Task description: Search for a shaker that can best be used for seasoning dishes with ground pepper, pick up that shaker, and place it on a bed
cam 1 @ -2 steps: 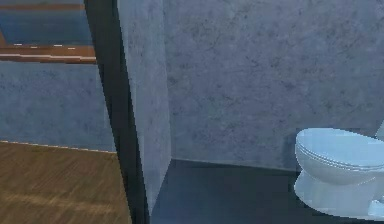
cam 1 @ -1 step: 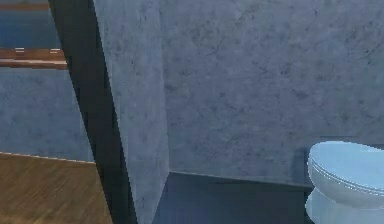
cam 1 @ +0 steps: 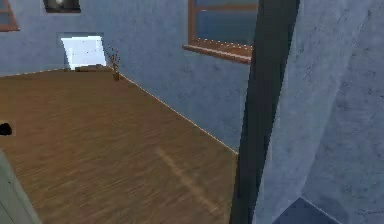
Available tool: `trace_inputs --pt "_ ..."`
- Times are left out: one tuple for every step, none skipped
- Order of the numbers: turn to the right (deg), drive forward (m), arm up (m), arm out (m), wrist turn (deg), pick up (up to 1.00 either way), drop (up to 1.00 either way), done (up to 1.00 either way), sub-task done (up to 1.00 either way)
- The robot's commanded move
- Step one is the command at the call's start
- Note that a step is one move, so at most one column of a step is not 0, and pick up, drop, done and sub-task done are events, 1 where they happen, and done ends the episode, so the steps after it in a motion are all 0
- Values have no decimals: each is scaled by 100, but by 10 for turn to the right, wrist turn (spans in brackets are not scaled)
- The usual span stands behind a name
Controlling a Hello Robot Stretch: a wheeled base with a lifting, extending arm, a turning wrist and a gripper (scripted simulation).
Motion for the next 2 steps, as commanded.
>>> trace_inputs --pt "-270 0 0 0 0 0 0 0 0" --pt "0 100 0 0 0 0 0 0 0"
